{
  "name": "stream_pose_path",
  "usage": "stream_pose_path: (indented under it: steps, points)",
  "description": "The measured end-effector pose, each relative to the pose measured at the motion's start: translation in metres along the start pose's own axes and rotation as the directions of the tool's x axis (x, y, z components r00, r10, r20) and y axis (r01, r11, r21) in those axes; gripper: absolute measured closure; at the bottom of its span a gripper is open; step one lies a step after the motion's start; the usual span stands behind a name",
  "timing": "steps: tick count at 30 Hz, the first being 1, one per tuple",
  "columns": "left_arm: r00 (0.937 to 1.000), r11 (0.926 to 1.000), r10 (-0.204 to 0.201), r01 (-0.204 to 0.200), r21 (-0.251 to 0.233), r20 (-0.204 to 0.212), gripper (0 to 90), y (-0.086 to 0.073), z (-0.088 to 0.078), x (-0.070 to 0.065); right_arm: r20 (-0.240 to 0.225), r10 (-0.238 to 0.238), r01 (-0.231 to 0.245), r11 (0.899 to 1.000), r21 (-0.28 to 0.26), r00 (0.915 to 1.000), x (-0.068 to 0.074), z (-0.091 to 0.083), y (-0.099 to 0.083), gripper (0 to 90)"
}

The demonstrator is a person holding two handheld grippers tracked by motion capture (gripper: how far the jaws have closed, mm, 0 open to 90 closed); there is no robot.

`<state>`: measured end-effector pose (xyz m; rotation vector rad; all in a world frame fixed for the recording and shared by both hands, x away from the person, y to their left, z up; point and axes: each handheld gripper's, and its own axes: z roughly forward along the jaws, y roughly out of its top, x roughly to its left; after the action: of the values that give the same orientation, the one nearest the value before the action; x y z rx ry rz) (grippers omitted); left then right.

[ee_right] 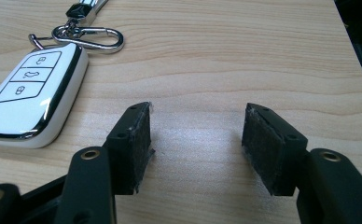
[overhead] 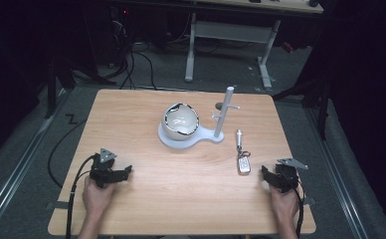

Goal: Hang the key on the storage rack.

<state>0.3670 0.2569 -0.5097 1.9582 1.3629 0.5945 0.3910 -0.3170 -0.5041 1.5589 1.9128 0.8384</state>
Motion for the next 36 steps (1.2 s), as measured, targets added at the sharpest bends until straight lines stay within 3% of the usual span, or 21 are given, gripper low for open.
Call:
stream_pose_path:
  steps: [15, 21, 27, 36]
  points:
    - [1.0, 1.0, -0.001, 0.001, -0.002, 0.001, 18.6, 0.0, 0.0, 0.0, -0.004, -0.008, 0.008, 1.0, -0.005, 1.0, 0.005, -0.002, -0.001, 46.3]
    - [1.0, 1.0, -0.001, 0.001, -0.002, 0.001, 18.6, 0.0, 0.0, 0.0, -0.028, -0.02, 0.019, 1.0, -0.021, 0.9994, 0.01, -0.007, -0.003, 47.4]
    - [1.0, 1.0, -0.001, 0.001, -0.002, 0.001, 18.6, 0.0, 0.0, 0.0, -0.082, -0.022, 0.019, 0.999, -0.041, 0.9964, 0.017, -0.015, 0.001, 48.1]
    - [1.0, 1.0, -0.001, 0.001, -0.002, 0.001, 18.6, 0.0, 0.0, 0.0, -0.12, -0.064, 0.056, 0.996, -0.07, 0.9907, 0.034, -0.019, 0.011, 47.8]
